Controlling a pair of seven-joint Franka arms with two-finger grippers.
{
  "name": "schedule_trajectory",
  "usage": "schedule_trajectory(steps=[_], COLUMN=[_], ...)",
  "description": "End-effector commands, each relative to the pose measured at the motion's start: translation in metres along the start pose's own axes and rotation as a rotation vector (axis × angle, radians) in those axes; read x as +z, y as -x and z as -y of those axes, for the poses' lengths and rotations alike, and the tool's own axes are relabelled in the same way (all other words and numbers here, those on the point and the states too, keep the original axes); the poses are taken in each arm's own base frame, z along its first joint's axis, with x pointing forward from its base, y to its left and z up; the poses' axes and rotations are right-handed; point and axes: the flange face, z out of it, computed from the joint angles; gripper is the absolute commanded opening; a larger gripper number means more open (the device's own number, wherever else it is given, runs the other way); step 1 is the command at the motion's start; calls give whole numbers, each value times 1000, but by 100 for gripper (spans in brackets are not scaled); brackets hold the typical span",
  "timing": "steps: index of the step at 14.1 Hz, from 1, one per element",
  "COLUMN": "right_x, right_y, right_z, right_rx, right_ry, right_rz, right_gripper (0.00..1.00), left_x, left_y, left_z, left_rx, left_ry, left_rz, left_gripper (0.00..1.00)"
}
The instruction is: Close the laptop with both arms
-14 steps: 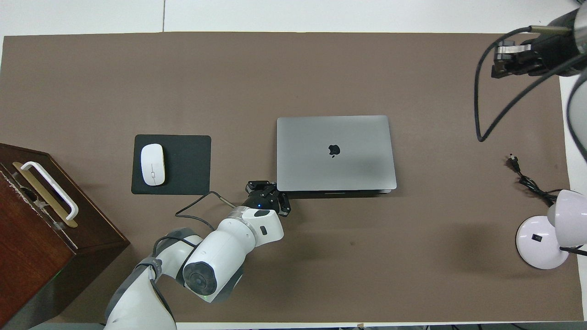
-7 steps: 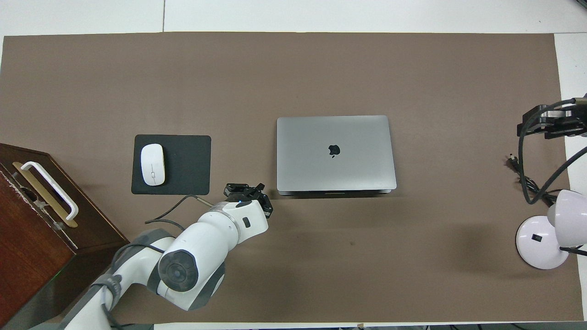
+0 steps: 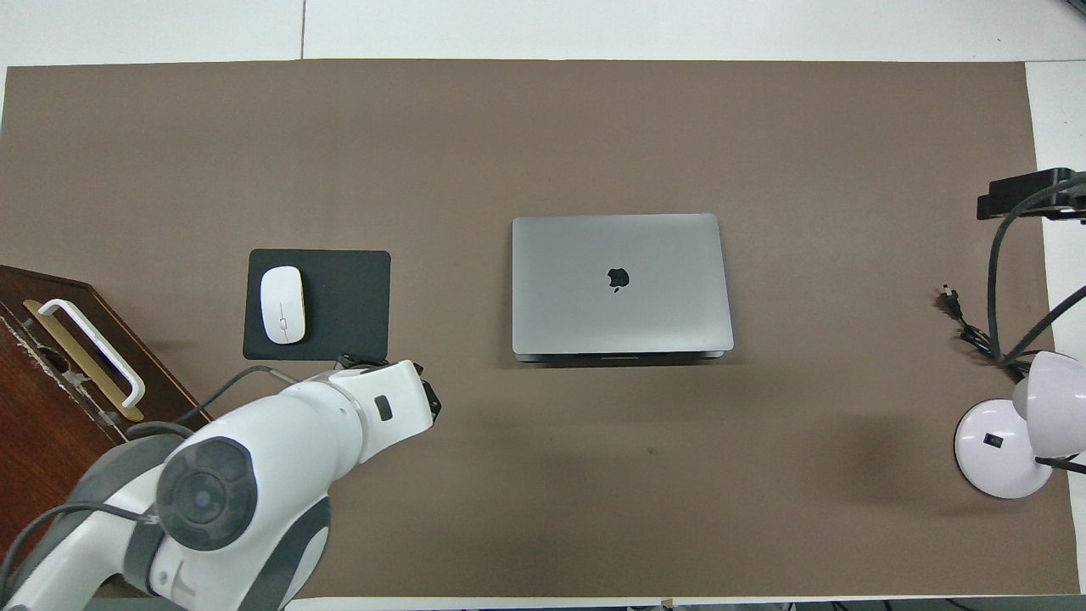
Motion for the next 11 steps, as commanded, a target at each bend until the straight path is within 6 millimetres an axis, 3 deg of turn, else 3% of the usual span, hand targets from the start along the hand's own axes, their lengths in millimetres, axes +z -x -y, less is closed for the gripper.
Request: schedule_trajectory(steps=[1, 3, 4, 5, 6, 11], right_x=[-6, -6, -6, -6, -6, -4], right_y=[5, 5, 5, 5, 5, 8], right_z=[-5, -3, -3, -3, -4, -7], right_rx=[-20, -26, -29, -29, -27, -46], right_ry=[15, 18, 15, 15, 14, 43], right_rz=[-8, -10, -8, -8, -8, 15], right_gripper=[100, 100, 100, 100, 100, 100], left_x=[-37, -58, -69, -73, -81, -105], left_y=[-12, -18, -20, -19, -18, -8], left_z=[26, 53, 61, 71, 85, 154], left_rx=[8, -28, -47, -74, -101, -247], left_ry=[-6, -16, -19, -22, -29, -63], left_rz=[74, 100, 110, 122, 121, 96], left_gripper=[0, 0, 17, 62, 100, 100])
